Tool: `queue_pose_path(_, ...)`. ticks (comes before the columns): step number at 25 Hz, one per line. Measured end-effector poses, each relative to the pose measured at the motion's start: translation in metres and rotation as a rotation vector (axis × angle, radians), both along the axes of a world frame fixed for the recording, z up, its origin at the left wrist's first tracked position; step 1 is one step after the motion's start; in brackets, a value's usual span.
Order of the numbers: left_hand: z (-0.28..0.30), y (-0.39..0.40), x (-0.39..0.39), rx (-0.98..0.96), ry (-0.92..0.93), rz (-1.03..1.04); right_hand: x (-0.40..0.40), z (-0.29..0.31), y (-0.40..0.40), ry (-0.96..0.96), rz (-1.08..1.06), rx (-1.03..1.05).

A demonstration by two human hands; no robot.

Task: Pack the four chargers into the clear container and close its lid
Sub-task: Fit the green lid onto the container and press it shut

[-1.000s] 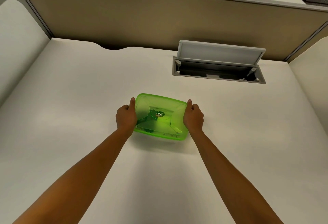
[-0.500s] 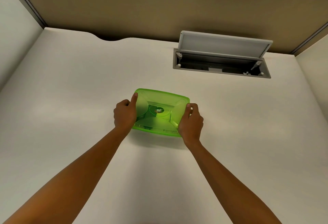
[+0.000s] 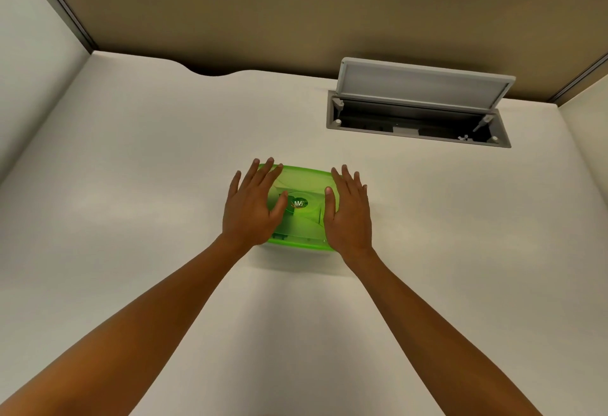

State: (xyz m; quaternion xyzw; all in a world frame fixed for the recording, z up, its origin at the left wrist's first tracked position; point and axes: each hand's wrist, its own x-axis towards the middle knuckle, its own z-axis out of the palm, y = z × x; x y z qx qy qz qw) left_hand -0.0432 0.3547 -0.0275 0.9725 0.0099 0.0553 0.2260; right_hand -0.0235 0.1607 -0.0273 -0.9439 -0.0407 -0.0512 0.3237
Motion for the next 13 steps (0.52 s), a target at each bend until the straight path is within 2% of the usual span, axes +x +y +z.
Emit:
queue_pose_path(4, 0.003, -0.001, 0.001, 0.046, 0.019, -0.001, 0.004, 0.0, -0.001, 0.027, 0.046, -0.067)
queue_pose_path(13, 0.001, -0.001, 0.002, 0.045, -0.009, 0.028, 0.004, 0.01, -0.005, 0.079, 0.049, 0.001)
